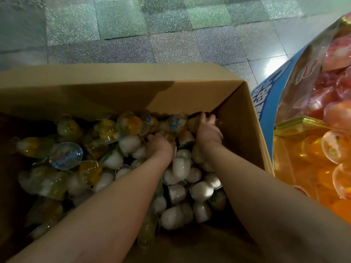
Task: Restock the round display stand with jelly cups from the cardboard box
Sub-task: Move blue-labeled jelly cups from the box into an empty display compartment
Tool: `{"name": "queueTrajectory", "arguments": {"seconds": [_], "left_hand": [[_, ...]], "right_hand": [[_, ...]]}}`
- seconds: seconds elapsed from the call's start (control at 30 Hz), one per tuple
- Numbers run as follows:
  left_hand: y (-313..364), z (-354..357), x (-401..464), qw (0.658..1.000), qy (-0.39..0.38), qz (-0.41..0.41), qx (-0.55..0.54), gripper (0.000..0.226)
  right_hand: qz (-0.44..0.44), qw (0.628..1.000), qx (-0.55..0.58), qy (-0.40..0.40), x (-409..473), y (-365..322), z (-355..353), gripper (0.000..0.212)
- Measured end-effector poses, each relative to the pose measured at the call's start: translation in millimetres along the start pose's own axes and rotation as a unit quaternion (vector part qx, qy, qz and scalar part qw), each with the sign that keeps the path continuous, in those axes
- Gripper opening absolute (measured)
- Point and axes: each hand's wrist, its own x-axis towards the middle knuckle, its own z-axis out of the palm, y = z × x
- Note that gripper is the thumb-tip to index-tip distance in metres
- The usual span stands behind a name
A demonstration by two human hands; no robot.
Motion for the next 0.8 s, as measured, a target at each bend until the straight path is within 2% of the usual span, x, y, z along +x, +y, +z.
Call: {"name": "queueTrajectory", "arguments": {"seconds": [0.1,0.2,0.3,0.33,0.4,0.5,0.57,0.63,0.7,0.8], "left_hand": [[-3,-5,-6,0.999,-0.008,-0.005,-0.044,0.055],[-10,-11,-21,0.992,-0.011,0.019,-0.121,0.048],[-23,-19,-49,0.969,-0.029,0.059,-0.238,0.032],[-28,-23,-59,0.957,-0.042,0.07,-0.278,0.037],[-41,-33,-84,0.941,-0.06,0.094,-0.32,0.05],[-63,-57,-130,0.919,-0.073,0.136,-0.362,0.063],[-81,-70,-161,0.908,-0.089,0.158,-0.378,0.07],[-96,-82,-198,0.897,-0.102,0.189,-0.385,0.054],[-109,-90,-238,0.893,-0.104,0.223,-0.377,0.044],[-126,-96,-295,0.883,-0.117,0.252,-0.379,0.052]], "right_hand": [[0.01,0.999,0.035,0.005,-4,4,7,0.071],[0.051,0.987,0.152,-0.022,-24,12,4,0.067],[0.072,0.967,0.244,-0.011,-57,22,-2,0.068],[0.062,0.953,0.296,-0.003,-71,25,-3,0.064],[0.015,0.918,0.395,0.013,-101,33,-4,0.062],[-0.038,0.857,0.513,-0.006,-156,51,-8,0.055],[-0.064,0.791,0.607,-0.041,-200,59,-14,0.039],[-0.076,0.706,0.701,-0.06,-242,67,-18,0.036],[-0.091,0.647,0.754,-0.068,-281,74,-23,0.037],[-0.11,0.617,0.776,-0.077,-338,86,-32,0.046]]}}
